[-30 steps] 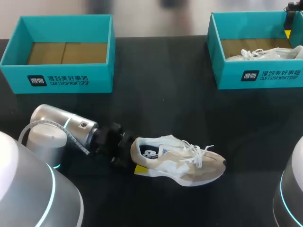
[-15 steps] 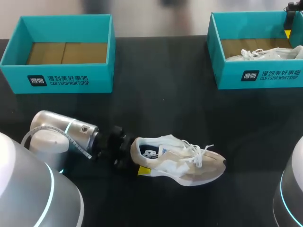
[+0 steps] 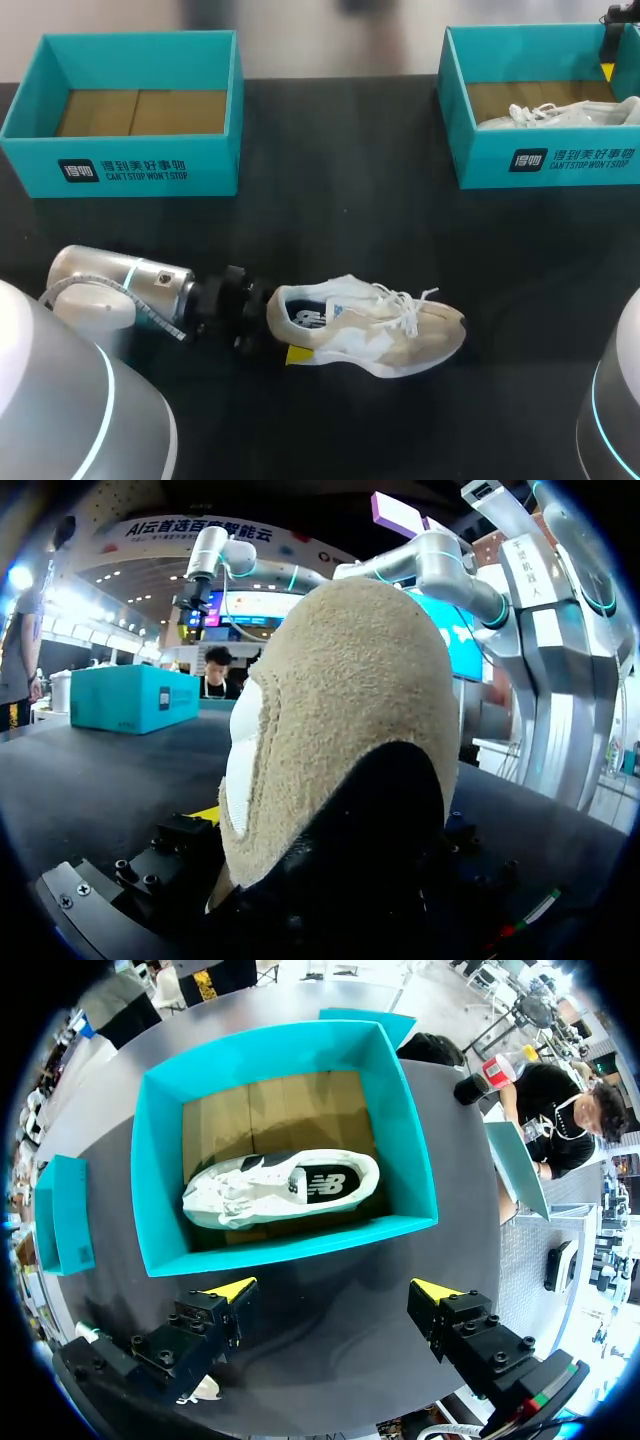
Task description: Take the shoe out of the shoebox, open the shoe tongue, remove and reinsert the insole, then place the shoe into the shoebox
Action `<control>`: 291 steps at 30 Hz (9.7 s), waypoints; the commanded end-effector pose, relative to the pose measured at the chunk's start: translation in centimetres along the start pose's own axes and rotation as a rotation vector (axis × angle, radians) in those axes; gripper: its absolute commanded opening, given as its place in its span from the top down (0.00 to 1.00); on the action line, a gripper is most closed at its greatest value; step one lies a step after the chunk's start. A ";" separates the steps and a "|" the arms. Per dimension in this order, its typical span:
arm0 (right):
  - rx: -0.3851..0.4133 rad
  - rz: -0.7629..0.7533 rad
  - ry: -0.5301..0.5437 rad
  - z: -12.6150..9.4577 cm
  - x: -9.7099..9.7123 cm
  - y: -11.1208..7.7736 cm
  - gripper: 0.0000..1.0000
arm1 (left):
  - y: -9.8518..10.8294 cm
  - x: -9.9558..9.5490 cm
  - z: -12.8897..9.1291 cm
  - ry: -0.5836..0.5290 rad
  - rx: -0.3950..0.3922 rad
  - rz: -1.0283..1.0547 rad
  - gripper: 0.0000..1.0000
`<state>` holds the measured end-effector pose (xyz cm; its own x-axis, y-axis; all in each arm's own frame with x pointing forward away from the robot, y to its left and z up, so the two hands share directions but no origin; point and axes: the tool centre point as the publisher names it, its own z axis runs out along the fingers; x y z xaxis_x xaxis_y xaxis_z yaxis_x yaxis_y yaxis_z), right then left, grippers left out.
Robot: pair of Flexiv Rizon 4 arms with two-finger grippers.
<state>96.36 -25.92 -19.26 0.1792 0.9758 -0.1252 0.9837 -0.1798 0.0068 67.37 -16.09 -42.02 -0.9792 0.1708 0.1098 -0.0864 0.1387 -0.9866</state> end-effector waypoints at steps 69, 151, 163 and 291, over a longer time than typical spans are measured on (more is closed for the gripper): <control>0.036 0.208 -0.012 -3.2 18.4 -14.7 0.00 | -0.1 0.2 -1.5 0.016 -0.001 -0.012 1.00; -0.032 0.167 -0.106 0.9 44.5 -38.5 0.00 | -0.1 0.2 -1.5 0.016 -0.001 -0.012 1.00; -0.042 0.249 -0.129 3.3 44.2 -38.5 0.00 | -0.1 0.2 -1.5 0.016 -0.001 -0.012 1.00; -0.150 0.710 -0.087 10.4 40.1 -37.0 0.00 | -0.1 0.2 -1.5 0.016 -0.001 -0.012 1.00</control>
<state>67.53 18.06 -34.34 -0.0230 0.9639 -0.2654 0.9979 0.0384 0.0531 67.51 -14.64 -41.86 -0.9747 0.1861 0.1237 -0.0979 0.1417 -0.9851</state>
